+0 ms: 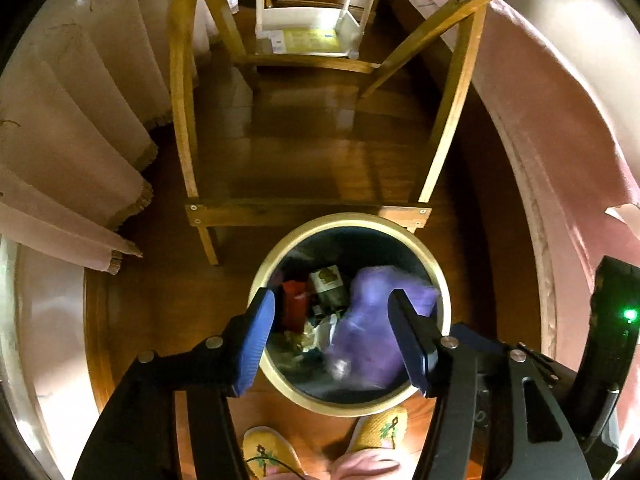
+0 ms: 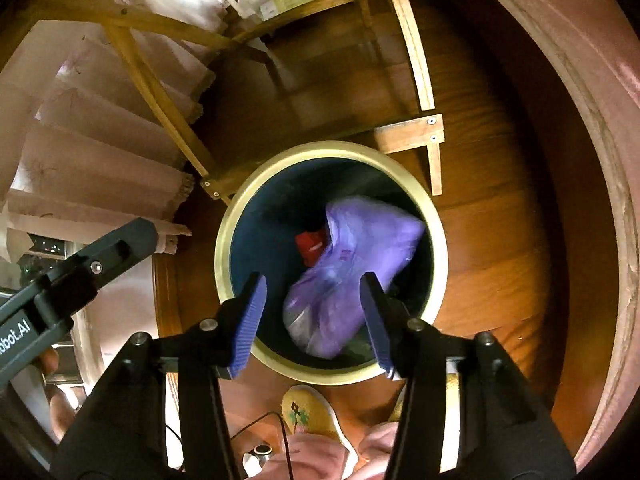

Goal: Collect trash
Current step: 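Carry red box and purple bag over the bin and open both tools to drop them, then raise both tools from the bin back toward the table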

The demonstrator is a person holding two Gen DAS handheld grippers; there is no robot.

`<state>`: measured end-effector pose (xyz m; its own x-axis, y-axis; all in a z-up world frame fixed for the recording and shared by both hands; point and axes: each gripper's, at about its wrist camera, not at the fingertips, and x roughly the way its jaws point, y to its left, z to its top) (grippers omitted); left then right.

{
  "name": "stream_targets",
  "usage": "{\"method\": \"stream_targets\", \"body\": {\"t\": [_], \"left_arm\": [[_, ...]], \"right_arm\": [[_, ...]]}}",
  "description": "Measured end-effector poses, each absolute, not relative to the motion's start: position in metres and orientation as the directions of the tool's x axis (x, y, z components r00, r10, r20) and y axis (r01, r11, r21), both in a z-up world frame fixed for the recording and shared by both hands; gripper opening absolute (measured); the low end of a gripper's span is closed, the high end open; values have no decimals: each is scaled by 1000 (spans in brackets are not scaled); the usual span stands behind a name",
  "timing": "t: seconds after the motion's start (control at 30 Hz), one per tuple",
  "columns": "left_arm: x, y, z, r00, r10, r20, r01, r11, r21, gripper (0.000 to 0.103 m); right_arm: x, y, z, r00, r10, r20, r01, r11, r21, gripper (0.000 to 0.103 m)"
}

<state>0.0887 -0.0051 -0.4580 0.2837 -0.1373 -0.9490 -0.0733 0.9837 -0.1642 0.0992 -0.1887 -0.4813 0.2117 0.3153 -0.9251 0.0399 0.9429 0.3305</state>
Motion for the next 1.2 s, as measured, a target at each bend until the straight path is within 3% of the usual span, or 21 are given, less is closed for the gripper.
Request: {"method": "stream_targets", "body": {"t": [0.23,0.5,1.2], "left_arm": [[80,3,-431,316,-102,-943,-77,988,-133,65],[55,20,-365,302,-83,-950,-84,990,-113,65],[34,39,-59,506,-139,-851,127,988,-86,65]], "right_arm": [[96,-187,-461,226,308,-924,61,942,329,46],[79,-186,-386,247,309,-919,83,938,337,46],[39,-172,-110,401,310,-862,57,931,362,46]]}}
